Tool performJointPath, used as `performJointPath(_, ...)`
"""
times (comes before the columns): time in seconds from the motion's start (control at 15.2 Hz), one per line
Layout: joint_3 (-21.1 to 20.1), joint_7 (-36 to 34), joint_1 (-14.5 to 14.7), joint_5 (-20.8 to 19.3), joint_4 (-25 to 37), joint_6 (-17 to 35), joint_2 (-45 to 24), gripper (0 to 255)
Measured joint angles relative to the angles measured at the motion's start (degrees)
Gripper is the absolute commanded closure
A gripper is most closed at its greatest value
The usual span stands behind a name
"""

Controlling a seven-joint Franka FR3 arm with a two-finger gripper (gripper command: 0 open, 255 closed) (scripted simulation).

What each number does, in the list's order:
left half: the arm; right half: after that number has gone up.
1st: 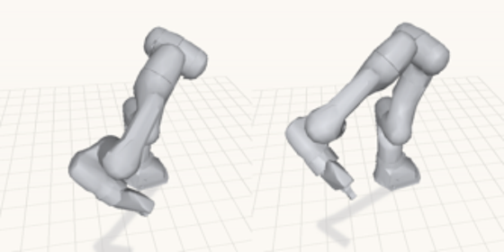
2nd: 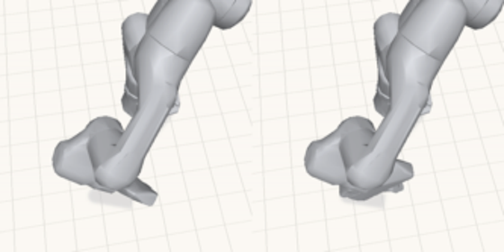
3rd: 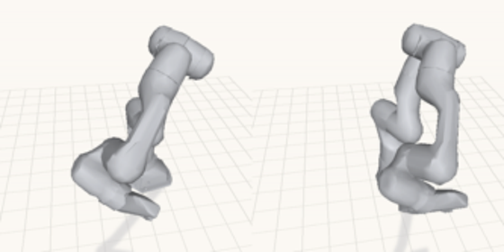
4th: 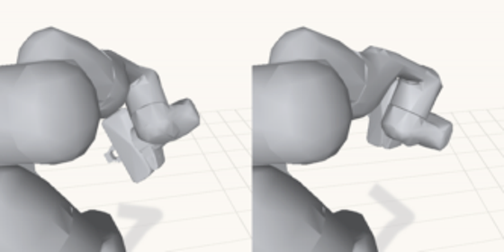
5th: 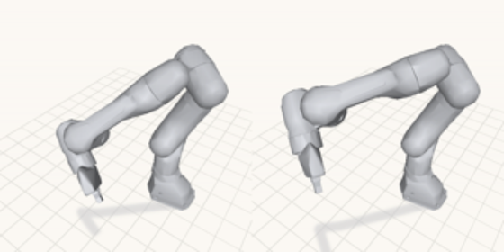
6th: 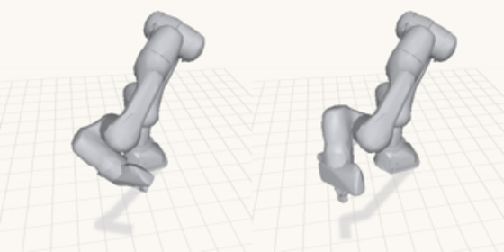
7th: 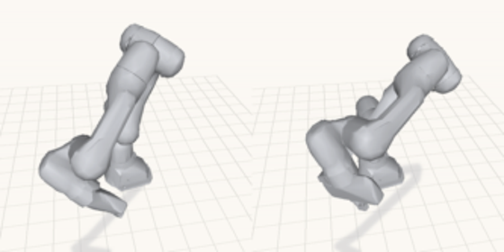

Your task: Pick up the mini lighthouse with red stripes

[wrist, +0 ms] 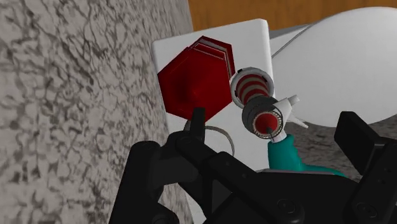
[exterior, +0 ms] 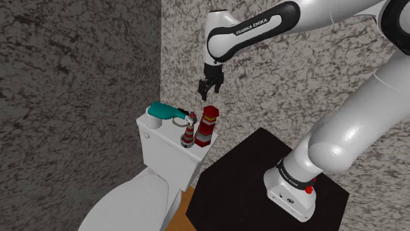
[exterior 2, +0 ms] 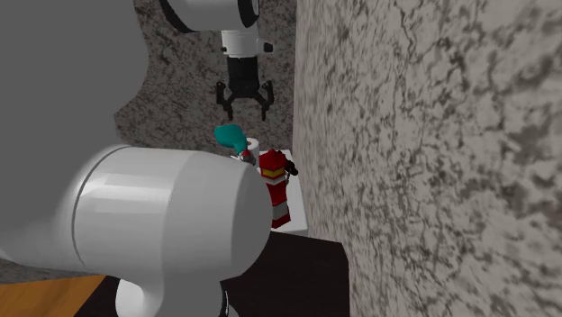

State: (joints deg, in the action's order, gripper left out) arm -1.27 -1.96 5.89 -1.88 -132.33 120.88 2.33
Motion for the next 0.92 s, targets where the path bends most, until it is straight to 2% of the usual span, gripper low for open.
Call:
performJointPath(0.46,-1.10,-0.18,1.36,-1.52,9.74,4.74,-16.40,0)
performJointPath(0.92,-1.30,-0.89,1.92,-2.03,10.46,8.53,-21.27,0)
